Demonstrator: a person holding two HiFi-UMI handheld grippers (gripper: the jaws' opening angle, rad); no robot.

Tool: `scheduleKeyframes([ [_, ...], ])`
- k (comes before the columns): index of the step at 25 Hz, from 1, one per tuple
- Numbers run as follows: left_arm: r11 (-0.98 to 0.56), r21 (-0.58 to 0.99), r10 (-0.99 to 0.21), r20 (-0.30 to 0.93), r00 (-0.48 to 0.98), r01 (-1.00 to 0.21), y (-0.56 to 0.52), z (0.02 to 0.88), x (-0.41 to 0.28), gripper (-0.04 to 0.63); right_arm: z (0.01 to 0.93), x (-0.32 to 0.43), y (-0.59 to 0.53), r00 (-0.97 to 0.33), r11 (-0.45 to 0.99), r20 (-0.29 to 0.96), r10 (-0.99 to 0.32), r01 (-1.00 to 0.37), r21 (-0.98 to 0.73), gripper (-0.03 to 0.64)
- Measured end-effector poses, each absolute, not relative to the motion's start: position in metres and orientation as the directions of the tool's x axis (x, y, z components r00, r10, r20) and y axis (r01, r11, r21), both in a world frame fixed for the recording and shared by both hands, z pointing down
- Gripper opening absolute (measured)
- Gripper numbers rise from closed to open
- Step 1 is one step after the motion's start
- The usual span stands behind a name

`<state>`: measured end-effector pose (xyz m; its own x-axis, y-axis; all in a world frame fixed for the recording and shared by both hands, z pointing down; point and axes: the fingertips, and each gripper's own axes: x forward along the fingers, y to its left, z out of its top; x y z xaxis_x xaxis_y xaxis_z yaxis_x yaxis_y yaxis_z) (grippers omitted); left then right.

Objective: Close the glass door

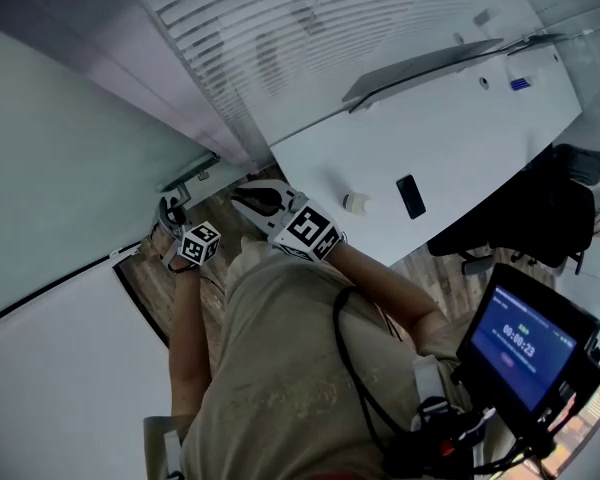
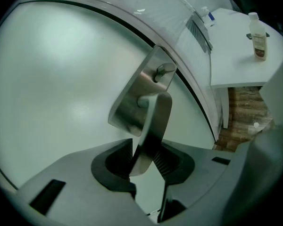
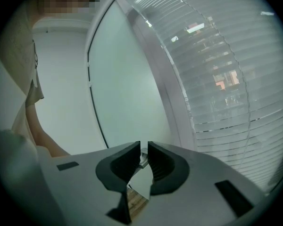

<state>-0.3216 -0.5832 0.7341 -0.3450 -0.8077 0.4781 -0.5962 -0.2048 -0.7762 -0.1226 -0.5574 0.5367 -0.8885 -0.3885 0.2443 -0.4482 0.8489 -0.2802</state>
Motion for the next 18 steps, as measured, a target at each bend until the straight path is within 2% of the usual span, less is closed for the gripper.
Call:
scheduleKeyframes([
  [18,-0.211,-0.787,-0.801,0.478,-0.359,-0.579,-0.594,0.734,-0.328,0.133,0.532,-0.126,-0.564,-0.89,0.848,0.24,-0.387,-0.446,-0.287,0.044],
])
